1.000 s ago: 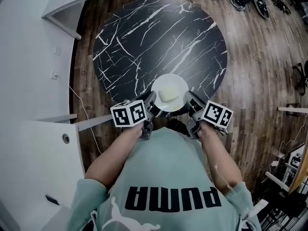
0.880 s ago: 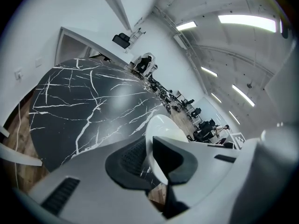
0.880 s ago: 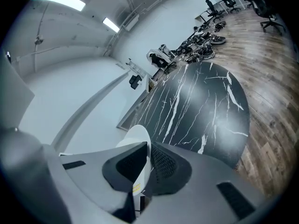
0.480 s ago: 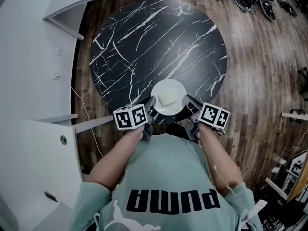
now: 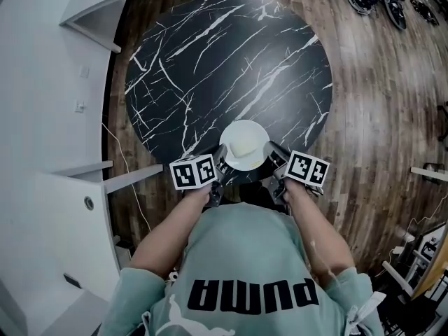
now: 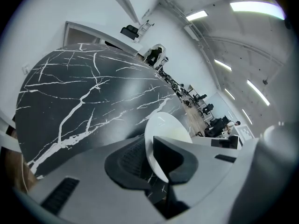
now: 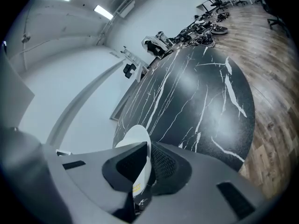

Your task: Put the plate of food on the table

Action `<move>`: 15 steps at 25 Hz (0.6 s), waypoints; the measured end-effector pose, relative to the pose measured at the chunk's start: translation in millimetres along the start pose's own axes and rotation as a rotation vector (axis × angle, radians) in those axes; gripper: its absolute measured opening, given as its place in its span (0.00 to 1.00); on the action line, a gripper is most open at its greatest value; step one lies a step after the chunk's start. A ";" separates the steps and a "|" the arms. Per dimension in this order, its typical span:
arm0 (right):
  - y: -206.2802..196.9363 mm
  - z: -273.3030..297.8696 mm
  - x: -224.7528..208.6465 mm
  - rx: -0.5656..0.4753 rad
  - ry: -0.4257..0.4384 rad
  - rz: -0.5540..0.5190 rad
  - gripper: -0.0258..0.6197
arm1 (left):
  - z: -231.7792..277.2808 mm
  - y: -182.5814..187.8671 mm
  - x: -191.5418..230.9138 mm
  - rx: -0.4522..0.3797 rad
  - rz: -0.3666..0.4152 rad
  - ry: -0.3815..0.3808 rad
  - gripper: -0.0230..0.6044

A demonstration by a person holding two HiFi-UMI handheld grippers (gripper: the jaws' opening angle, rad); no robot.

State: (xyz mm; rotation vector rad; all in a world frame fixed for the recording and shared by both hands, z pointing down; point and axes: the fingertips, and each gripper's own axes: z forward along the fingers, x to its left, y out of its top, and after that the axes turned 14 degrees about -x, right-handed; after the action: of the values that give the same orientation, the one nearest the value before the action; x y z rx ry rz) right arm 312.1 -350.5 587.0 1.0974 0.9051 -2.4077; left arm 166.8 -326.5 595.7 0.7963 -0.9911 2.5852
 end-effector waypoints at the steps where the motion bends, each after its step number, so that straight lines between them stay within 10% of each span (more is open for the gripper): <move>1: -0.5 1.6 -3.7 0.007 -0.004 0.000 0.09 | 2.6 -0.8 0.1 0.000 0.001 0.003 0.13; 15: -3.5 18.6 -30.9 0.076 -0.021 -0.035 0.09 | 28.4 -23.9 12.0 0.026 0.023 0.053 0.13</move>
State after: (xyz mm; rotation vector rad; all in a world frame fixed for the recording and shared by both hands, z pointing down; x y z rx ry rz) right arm 319.9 -359.1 621.4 1.0902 0.8393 -2.4959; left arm 178.4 -327.7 633.0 0.7232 -0.9588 2.6298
